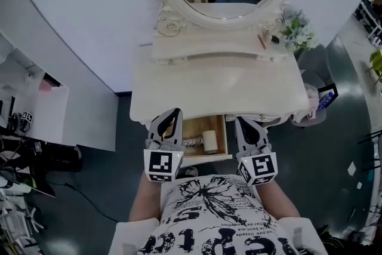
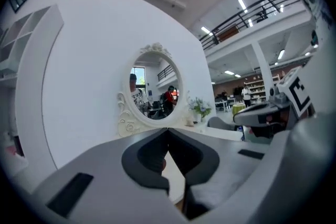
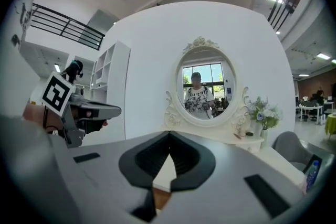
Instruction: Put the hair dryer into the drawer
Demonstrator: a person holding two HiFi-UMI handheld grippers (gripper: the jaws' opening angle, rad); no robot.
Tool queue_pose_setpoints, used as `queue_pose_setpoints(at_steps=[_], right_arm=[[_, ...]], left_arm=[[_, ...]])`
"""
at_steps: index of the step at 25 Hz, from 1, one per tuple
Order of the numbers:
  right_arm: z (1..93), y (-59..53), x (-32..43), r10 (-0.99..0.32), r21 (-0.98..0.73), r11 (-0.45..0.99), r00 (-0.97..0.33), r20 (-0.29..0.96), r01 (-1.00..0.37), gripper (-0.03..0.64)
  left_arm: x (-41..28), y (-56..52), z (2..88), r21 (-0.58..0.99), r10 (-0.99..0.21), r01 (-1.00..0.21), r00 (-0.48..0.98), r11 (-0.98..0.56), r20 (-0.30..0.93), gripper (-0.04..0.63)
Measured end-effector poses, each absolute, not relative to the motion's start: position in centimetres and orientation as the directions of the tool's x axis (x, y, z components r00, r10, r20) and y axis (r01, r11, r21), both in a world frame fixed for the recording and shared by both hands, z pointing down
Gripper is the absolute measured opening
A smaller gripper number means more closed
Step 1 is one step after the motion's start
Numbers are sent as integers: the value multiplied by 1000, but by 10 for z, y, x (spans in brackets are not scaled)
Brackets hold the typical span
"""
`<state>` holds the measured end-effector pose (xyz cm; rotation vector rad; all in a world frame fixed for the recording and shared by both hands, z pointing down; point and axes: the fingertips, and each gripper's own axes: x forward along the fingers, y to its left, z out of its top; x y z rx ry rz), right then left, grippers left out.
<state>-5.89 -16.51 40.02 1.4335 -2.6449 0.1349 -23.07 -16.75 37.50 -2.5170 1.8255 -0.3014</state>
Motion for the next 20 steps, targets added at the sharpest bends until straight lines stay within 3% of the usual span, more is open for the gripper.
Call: queue_pose_setpoints(at_steps=[10, 20], right_arm=[[384, -162, -59, -824, 24, 561, -556, 113, -827, 17], [379, -160, -57, -814, 45, 578, -572, 99, -815, 15]], left_arm=[[-242, -158, 361, 22, -963, -968, 252, -251, 94, 20], [-234, -158, 353, 21, -962, -966, 257, -256, 90, 20]])
